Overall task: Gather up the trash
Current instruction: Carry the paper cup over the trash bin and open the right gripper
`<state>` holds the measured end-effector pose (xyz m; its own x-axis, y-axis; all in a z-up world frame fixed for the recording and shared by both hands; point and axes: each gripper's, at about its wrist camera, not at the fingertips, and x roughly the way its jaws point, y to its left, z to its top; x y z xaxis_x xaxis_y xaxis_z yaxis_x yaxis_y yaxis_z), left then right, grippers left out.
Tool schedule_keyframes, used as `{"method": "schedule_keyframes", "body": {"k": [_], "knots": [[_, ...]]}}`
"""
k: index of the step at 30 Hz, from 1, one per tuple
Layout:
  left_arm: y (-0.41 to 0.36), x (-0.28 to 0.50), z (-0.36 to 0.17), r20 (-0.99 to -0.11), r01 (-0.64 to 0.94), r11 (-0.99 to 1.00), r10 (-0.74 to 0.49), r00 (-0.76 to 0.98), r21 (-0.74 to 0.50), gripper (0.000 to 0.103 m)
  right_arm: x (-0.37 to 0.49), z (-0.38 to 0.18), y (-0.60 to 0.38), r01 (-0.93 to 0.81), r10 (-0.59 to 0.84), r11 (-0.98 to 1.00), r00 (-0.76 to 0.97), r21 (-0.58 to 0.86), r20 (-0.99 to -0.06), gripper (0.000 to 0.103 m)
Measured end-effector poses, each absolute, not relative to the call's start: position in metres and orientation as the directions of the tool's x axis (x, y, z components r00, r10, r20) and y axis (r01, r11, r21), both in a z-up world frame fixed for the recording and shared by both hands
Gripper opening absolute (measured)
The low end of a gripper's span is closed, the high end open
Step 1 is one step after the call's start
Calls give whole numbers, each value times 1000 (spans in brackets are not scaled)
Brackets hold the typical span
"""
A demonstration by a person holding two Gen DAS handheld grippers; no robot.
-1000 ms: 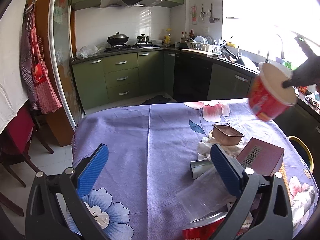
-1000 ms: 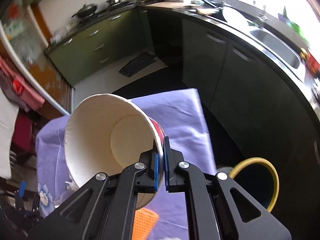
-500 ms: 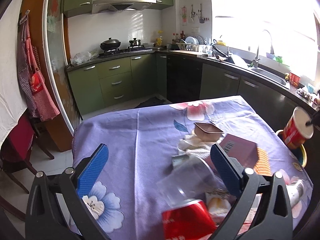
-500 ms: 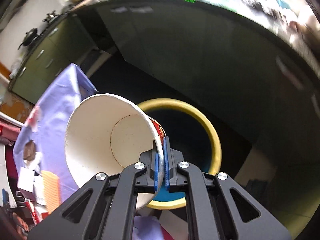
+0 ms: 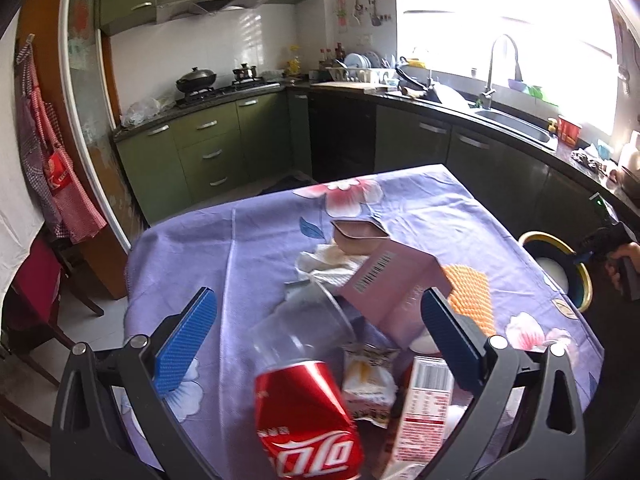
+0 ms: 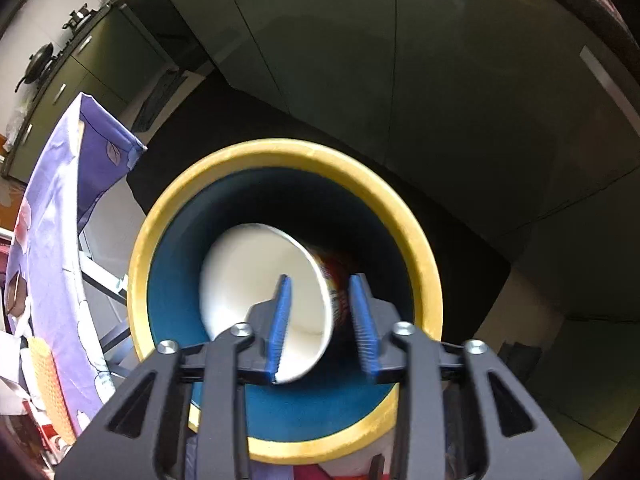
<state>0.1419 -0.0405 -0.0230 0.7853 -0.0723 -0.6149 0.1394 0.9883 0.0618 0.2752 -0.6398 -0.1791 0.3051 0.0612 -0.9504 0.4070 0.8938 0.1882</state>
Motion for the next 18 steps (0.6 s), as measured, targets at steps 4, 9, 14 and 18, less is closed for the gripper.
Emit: {"method": "schedule_keyframes", "body": {"k": [4,9,14,18], "knots": [[-52,144,-24,-629,168,984,-94,772,58,97,266,-162,-634,377,91,898,349,229,-933,36],[-61,145,-27,-645,190,980,-108,757,60,97,233,-131,-616,311,110,915,418,256,-902,41],[-52,143,-36,-700,152,988,-82,710,38,97,201,-112,-585,227,154,933,453,281,-878,44],[-38,144,-50,-760,101,994,-27,650,51,97,191,-108,-559,168,174,947,449,274,-876,45]]}}
